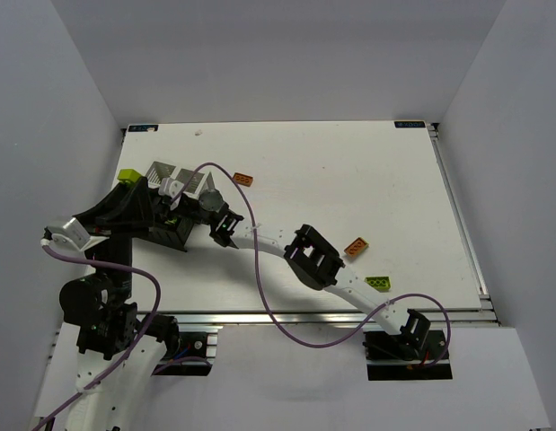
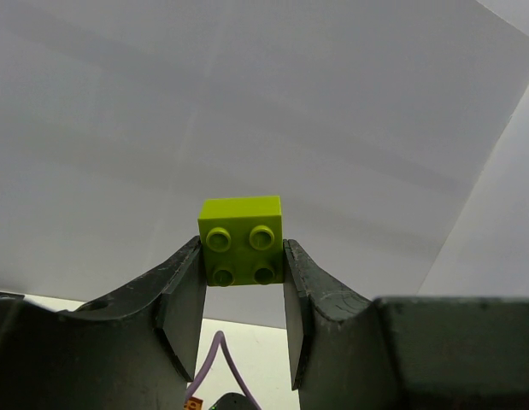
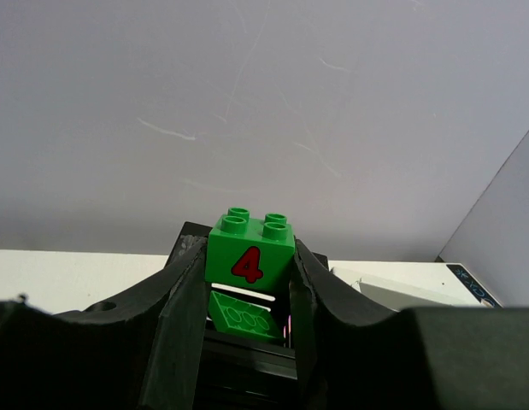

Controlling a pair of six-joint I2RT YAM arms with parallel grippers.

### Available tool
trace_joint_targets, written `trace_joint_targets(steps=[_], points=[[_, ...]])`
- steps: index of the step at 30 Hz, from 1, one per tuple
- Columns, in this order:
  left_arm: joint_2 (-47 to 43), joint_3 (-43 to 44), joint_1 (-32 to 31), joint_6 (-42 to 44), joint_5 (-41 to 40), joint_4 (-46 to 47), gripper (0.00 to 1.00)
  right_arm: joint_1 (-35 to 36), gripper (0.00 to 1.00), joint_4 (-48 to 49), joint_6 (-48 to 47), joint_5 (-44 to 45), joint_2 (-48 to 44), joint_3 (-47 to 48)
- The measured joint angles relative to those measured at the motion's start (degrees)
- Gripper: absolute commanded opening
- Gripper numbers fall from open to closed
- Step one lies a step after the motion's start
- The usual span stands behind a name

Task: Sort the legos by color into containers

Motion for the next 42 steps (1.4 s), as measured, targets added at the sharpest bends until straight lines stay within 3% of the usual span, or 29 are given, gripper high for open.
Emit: trace_joint_targets(steps=[8,17,22,30,36,42], points=[[0.0,-0.09,0.28,-0.11,0.26,0.02,0.0,0.0,0.02,0.74,0.2,-0.15,1.51,0.02],[0.0,-0.09,0.52,-0.26,0.63,0.11,0.0,0.0,0.11,1.4,0.28,-0.17,1.73,0.09],[0.0,-0.09,0.7,-0.37,0.87,0.15,0.0,0.0,0.0,1.4,0.22,-0.2,1.73,0.11],[0.39,-0.11,0.7,-0.39,0.85,0.17,0.0,-0.74,0.0,1.01,-0.24,-1.42,1.38,0.07],[1.81,-0.15,0.7,0.04,0.87,0.17,0.0,-2.4,0.0,-6.38,-1.97,-2.23,-3.65,0.0],[2.91,-0.2,0.7,0.63,0.83,0.17,0.0,-4.0,0.0,-22.49,-4.09,-4.94,-13.73,0.0]])
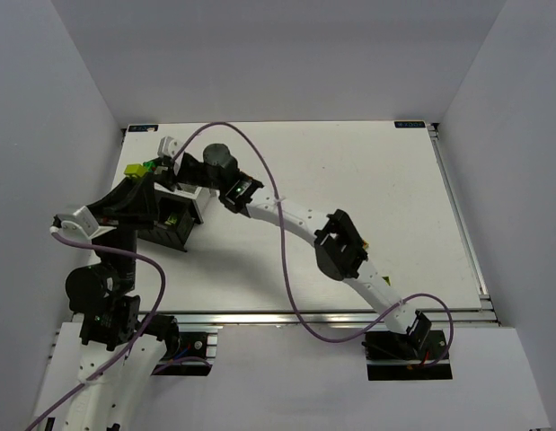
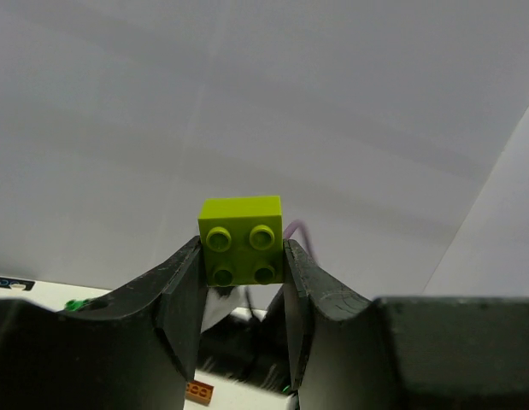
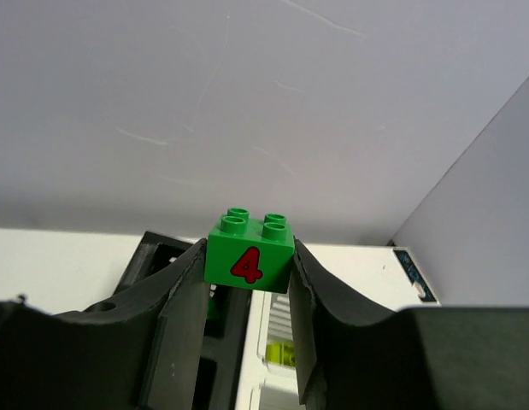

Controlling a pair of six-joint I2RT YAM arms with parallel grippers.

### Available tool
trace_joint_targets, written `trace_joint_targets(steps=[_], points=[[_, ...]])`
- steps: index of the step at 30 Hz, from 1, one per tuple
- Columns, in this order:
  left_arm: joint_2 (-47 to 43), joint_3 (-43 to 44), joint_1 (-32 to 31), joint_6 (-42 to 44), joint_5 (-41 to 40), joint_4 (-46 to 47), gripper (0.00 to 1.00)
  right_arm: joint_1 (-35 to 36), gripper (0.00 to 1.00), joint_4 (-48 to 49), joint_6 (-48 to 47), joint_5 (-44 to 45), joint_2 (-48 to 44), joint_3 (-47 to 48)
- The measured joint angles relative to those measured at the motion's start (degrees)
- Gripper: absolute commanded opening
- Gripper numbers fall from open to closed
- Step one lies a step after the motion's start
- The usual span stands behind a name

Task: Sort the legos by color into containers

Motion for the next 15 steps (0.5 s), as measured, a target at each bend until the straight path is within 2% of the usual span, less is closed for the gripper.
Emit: trace_joint_targets(steps=[6,15], points=[[1.92,0.02,0.02,0.24,0.39,-0.04,0.0,-3.1,0.0,-17.11,0.0,-5.57,-13.81,-9.35],[12.35,2.38,0.04,-0.26,5.27,-2.6,0.0,-18.18,0.0,-32.65,-0.11,-16.52,-38.75,-44.24]])
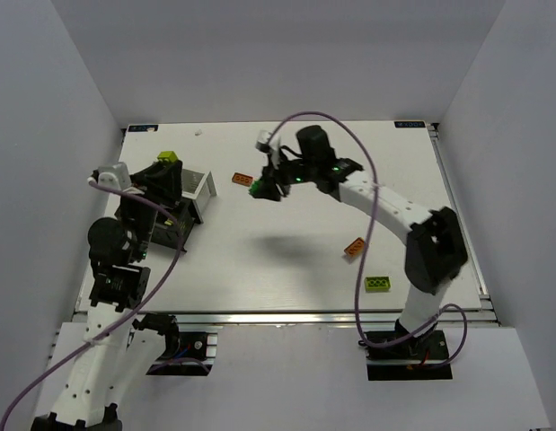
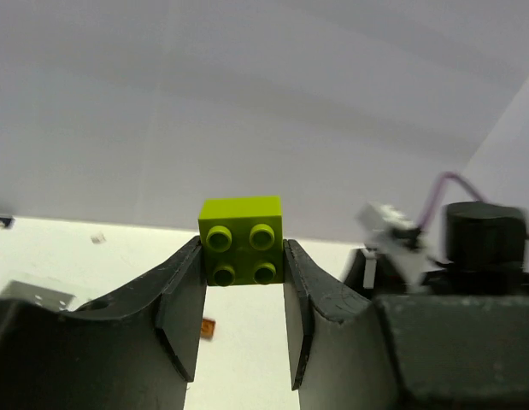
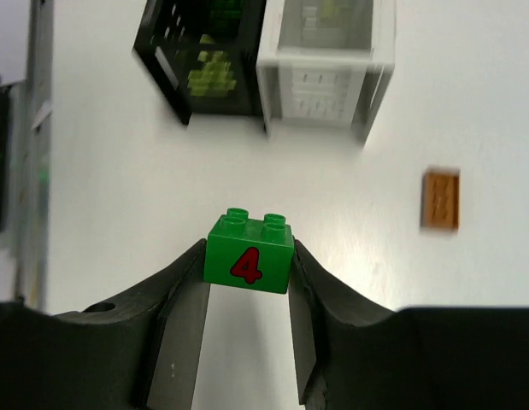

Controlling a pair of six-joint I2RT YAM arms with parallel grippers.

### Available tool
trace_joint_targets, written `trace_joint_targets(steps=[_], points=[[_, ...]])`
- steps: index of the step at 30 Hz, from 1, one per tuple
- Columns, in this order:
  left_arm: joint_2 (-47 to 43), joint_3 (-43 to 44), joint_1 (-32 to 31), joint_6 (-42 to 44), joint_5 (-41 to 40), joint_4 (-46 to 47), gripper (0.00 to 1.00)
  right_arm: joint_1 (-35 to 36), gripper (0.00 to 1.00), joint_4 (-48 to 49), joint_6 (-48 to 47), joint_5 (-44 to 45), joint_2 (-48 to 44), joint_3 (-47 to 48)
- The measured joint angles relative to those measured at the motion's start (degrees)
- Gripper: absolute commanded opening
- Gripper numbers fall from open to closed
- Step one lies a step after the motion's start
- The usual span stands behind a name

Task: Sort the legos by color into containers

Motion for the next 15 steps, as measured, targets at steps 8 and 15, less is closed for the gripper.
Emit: trace_joint_targets(steps=[8,15], points=[[16.5,7.93,0.0,-1.05,5.27,-7.65,0.0,-4.2,0.0,-5.81,-1.31,-11.45,-25.55,-19.3],[29.97,14.56,0.11,-2.01,5.99,-21.49,0.0,-6.6,0.0,-10.27,-2.71,-17.99,-27.26,-23.69]])
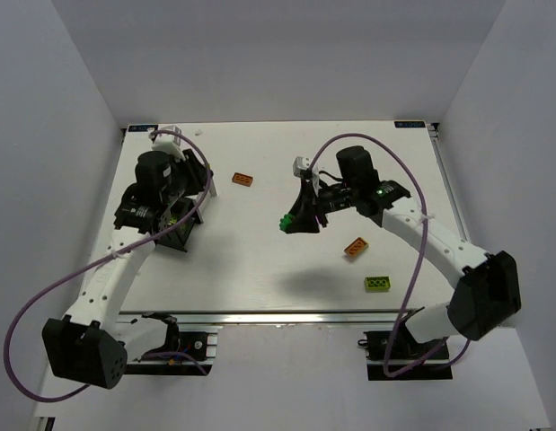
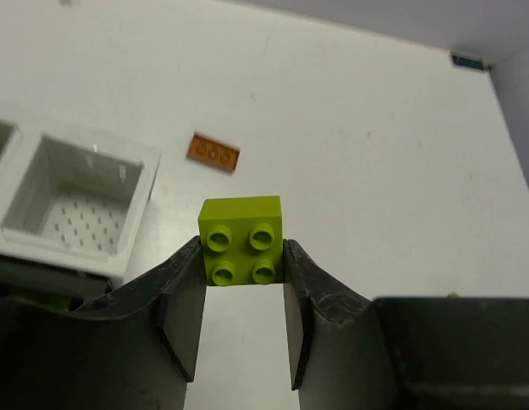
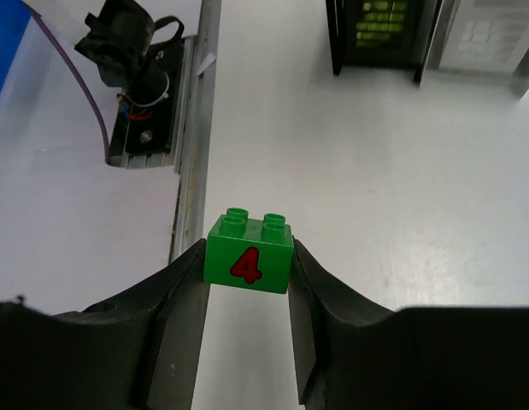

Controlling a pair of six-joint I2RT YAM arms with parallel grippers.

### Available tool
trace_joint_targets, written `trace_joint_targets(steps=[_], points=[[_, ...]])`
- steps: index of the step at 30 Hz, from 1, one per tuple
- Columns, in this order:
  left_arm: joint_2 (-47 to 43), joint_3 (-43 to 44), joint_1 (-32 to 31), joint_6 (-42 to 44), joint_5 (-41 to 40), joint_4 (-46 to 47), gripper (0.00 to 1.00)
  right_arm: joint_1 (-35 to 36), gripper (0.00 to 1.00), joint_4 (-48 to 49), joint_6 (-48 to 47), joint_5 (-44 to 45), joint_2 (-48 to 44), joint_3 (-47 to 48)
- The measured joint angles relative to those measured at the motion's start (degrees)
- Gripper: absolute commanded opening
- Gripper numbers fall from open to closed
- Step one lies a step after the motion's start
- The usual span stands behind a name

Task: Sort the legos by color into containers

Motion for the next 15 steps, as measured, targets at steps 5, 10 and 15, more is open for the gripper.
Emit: trace_joint_targets(steps=[5,10,15], points=[[0.85,0.09,0.13,-4.63,0.76,-9.42,0.0,-3.54,0.0,-3.34,-0.2,-1.9,6.32,-1.25],[-3.3,0.07,0.11,-13.22,-3.58,-17.49,0.0,-4.13,0.0,-4.15,0.37,-1.03,7.06,-3.43],[-4.2,0.07,0.22,-21.99,-8.9,-28.04,0.0,-4.13,0.0,-3.1,1.64,-0.5,6.91,-4.52]])
